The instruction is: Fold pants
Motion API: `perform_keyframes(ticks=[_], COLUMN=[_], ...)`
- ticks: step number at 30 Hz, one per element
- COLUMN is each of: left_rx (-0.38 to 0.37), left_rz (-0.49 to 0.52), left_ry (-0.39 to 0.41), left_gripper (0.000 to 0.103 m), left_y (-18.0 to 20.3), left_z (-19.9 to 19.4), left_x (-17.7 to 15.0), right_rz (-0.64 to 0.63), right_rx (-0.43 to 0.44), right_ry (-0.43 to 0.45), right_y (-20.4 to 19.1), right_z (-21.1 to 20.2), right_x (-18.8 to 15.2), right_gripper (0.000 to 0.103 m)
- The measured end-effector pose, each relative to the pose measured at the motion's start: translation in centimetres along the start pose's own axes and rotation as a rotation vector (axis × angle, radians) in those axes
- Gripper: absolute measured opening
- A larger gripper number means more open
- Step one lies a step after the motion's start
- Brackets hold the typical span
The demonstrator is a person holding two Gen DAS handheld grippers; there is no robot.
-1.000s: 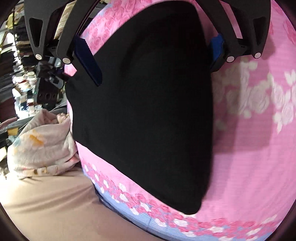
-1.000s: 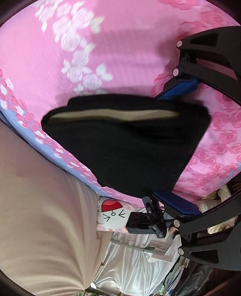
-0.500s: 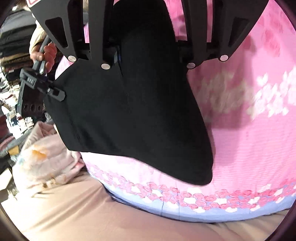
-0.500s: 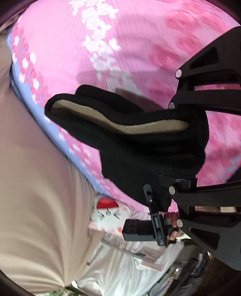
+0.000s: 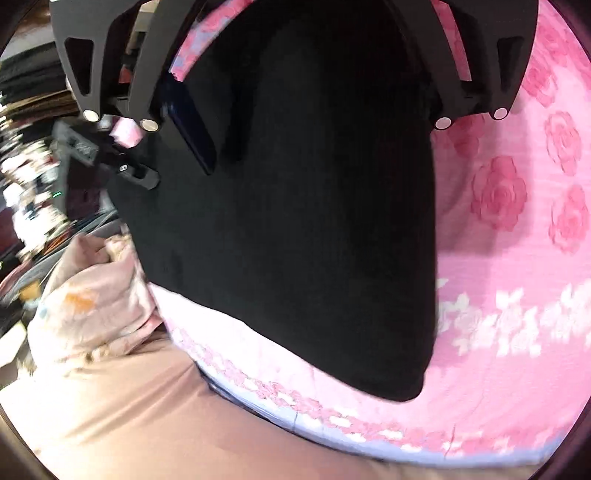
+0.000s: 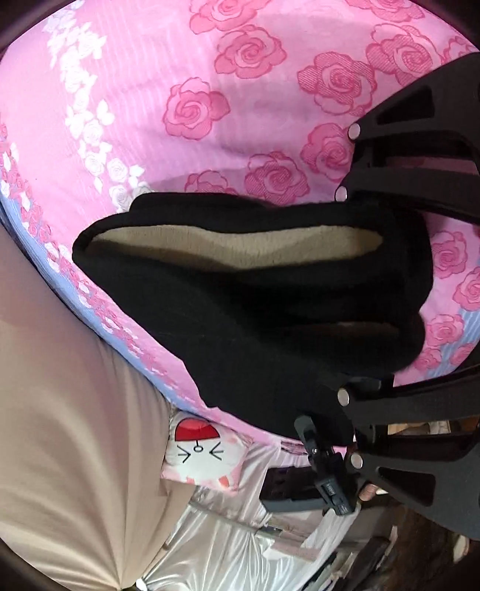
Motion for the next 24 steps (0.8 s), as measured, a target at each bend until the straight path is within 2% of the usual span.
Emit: perform_keyframes(ticks=[1, 2, 3, 5, 8, 12, 15, 18, 21, 24], left_rx=[0.041, 0.054, 0.032, -0.023, -0.04, -0.046, 0.006, 0.058, 0.103, 0.157], left_rz=[0.011, 0.025, 0.012, -0.007, 0.035, 0.116, 0.203, 0.267, 0.294, 0.293], left_ry=[-0.002, 0.001, 0.012, 0.027, 0.074, 0.188, 0.31, 0.402, 0.454, 0.454], left_gripper=[0.059, 0.044, 0.037, 0.032, 0.032, 0.032, 0.032, 0.032, 0.033, 0.033], left_y=[-0.1, -0.1, 0.0, 0.3, 1.6, 3.5, 4.6, 4.7, 3.5, 0.8], left_z=[-0.2, -0.5, -1.6, -3.6, -7.3, -12.8, -17.3, -20.2, -20.8, -18.7], left_x=[0.0, 0.3, 0.7, 1.5, 3.2, 7.2, 11.8, 15.7, 19.3, 23.1], right_rz=[-0.004, -0.015, -0.031, -0.071, -0.154, -0.263, -0.345, -0.426, -0.446, -0.447], right_rx=[-0.005, -0.01, -0.006, 0.02, 0.047, 0.094, 0.137, 0.167, 0.203, 0.233], right_ry=[0.008, 0.018, 0.034, 0.055, 0.084, 0.141, 0.198, 0.265, 0.309, 0.332], right_y=[-0.4, -0.8, -1.8, -4.1, -8.2, -14.0, -18.4, -22.6, -24.5, -24.2], right_z=[-0.2, -0.6, -1.3, -2.8, -4.8, -7.6, -9.4, -9.9, -8.6, -6.0], right_x=[0.0, 0.0, 0.0, -0.1, 0.2, 2.2, 4.8, 8.1, 12.3, 16.5], right_gripper=[0.041, 0.039, 0.038, 0.037, 0.036, 0.036, 0.036, 0.036, 0.036, 0.036])
Point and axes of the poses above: each gripper's, at about its wrist camera, not at the fingertips, and z roughly the way its jaws point, y to its right, x to its top, the point moved 9 cm from there along z, roughly the way its jaws point, and after that the axes turned 11 degrees about z, right-handed, at the moved point
